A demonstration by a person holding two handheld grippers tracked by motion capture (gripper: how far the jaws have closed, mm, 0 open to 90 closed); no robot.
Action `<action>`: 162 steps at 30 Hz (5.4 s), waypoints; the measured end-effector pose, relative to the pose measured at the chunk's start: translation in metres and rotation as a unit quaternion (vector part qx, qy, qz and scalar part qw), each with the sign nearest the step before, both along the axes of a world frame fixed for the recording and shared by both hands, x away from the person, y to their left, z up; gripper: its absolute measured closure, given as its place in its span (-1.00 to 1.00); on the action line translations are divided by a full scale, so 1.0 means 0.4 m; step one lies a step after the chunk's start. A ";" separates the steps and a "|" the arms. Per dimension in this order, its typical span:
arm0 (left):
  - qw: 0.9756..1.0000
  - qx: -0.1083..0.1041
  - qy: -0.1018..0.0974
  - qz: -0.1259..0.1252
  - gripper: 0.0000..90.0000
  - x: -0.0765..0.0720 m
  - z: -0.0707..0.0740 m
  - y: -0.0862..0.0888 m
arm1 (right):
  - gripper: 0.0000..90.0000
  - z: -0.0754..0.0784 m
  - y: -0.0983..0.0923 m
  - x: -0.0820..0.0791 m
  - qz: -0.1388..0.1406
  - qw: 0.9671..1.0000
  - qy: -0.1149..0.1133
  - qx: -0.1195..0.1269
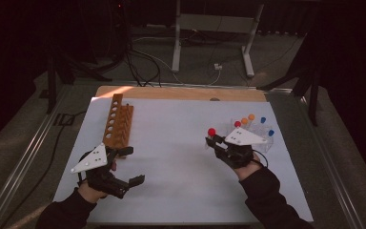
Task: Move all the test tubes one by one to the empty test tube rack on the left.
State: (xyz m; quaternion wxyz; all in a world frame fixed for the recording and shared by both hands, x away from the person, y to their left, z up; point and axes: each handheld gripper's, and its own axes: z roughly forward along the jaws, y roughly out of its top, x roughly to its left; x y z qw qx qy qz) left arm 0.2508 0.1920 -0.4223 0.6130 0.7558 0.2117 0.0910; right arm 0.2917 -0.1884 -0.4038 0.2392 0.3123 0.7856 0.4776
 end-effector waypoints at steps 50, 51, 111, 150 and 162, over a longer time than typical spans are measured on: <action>0.994 0.065 -0.075 -0.046 0.58 0.081 -0.012 -0.227 | 0.66 -0.080 0.183 -0.056 0.132 0.990 0.055 -0.011; 0.994 0.065 -0.075 -0.046 0.58 0.081 -0.012 -0.227 | 0.66 -0.080 0.183 -0.056 0.132 0.990 0.055 -0.011; 0.965 0.091 -0.025 0.243 0.59 0.498 0.151 0.173 | -1.00 -0.094 0.024 -0.066 0.105 0.993 -0.004 0.048; 0.940 0.110 0.032 0.320 0.58 0.611 -0.057 0.196 | -1.00 -0.091 0.015 -0.070 0.120 0.991 0.004 0.061; 0.943 0.095 0.049 0.314 -0.33 0.597 -0.041 0.199 | -1.00 -0.084 0.010 -0.067 0.124 0.990 0.006 0.069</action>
